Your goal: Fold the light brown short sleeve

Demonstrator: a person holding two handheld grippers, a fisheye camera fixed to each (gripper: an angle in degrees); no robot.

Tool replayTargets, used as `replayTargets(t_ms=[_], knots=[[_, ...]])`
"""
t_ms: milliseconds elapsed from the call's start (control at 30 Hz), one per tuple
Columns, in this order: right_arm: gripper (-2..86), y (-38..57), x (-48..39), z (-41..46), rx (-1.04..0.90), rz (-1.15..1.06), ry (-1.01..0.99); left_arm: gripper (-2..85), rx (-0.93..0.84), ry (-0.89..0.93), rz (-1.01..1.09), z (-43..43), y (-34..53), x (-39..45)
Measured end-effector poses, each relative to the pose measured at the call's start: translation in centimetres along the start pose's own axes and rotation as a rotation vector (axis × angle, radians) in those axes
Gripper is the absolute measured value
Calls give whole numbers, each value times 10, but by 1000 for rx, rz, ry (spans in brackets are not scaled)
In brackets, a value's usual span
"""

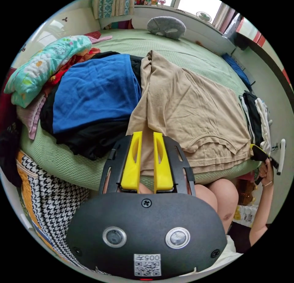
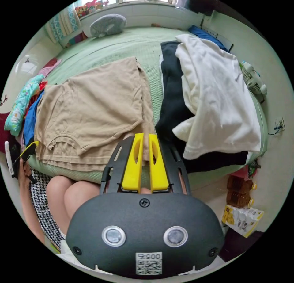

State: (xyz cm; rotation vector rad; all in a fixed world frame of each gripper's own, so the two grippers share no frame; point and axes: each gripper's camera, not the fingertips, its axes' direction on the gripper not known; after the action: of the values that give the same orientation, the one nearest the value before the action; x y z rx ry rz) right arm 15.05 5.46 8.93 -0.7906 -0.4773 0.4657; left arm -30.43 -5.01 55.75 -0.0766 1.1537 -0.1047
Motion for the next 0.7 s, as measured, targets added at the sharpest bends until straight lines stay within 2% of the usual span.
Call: replayTargets(t_ms=[133,333,533,700], knots=[[12,41,1,-20,37,-34,-57,82,12,-1,2,6,-8,6],[-6,76,-2,-24,14,-71,7,87,-36,43,-16,31,-21,18],[-14,88,4,-27,3,-78,-4,86,47,23,-12,18,-6,30],[-14,91,15,-26,-7,-52,-14,107,36,35,-50,31,-2,31]])
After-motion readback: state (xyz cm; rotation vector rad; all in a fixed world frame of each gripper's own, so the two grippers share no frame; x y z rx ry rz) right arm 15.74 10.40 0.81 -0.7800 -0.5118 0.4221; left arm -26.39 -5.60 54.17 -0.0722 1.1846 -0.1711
